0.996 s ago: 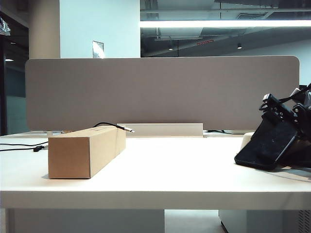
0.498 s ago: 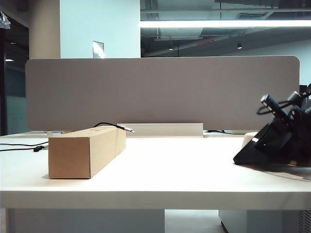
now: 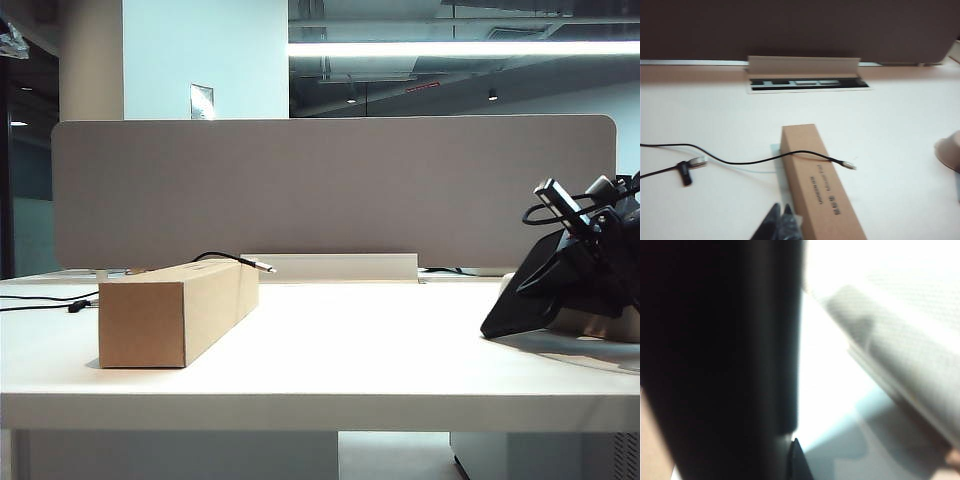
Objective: Pick up the charging cable and the phone, plug the charging cable into the charging port on the phone, and finally place them back on the table.
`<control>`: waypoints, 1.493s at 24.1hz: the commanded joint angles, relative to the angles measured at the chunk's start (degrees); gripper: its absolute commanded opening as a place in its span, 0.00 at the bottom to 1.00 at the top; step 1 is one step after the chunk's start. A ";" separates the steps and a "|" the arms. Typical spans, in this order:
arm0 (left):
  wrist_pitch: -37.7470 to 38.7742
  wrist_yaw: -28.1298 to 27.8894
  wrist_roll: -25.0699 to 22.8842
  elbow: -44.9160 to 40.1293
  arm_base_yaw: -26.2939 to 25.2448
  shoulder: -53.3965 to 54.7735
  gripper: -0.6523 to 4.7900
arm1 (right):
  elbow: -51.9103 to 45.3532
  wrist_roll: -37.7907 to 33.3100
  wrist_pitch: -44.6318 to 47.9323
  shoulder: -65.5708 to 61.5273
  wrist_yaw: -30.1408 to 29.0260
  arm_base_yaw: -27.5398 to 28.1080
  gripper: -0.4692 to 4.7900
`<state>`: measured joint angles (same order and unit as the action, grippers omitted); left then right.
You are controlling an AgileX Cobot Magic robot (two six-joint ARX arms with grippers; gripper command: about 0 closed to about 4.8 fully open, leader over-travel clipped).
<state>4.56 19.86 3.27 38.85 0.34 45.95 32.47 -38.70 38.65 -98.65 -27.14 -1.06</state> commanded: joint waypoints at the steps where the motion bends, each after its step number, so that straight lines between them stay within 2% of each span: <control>1: -1.18 0.85 -0.39 0.50 1.42 0.31 0.11 | -0.13 1.29 -0.74 3.39 -0.50 -0.02 0.09; 7: -3.93 0.37 -8.11 2.27 8.68 5.97 0.11 | -0.13 3.82 -1.75 12.11 -1.81 -0.02 0.09; 9: -3.87 -3.69 -9.31 5.68 12.96 12.48 0.11 | -0.13 4.98 -4.74 18.29 -2.60 -0.02 0.09; 13: -3.69 -3.52 -10.49 11.26 14.49 21.62 0.11 | -0.15 7.87 -9.44 25.44 -3.10 -0.02 0.09; 18: -0.46 -3.06 -17.22 19.71 15.12 33.14 0.11 | -0.15 13.68 -18.32 34.60 -3.06 -0.02 0.09; 22: 3.74 -3.15 -21.64 25.66 15.96 39.76 0.11 | -0.15 15.19 -23.87 39.76 -3.02 -0.02 0.09; 27: 11.74 -3.98 -32.09 33.59 17.70 46.95 0.12 | -0.15 16.31 -27.19 44.02 -3.04 -0.02 0.09; 29: 14.03 -6.05 -35.71 36.41 18.80 49.44 0.13 | -0.15 16.48 -27.85 45.33 -3.04 -0.04 0.09; 31: 15.12 -9.14 -40.74 38.21 20.33 51.08 0.18 | -0.15 16.46 -28.35 46.27 -3.02 -0.04 0.09; 32: 15.12 -11.56 -44.70 38.73 21.31 51.76 0.18 | -0.15 16.46 -28.61 46.64 -3.02 -0.04 0.09; 34: 13.90 -16.39 -59.34 39.19 23.96 53.13 0.22 | -0.15 16.46 -29.62 47.30 -3.04 -0.07 0.09; 36: 12.96 -16.63 -63.63 39.23 24.68 53.75 0.31 | -0.15 16.46 -30.08 47.34 -3.04 -0.07 0.09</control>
<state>18.98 4.05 -54.54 77.78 24.95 99.44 31.94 -22.63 7.07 -51.68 -30.04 -1.10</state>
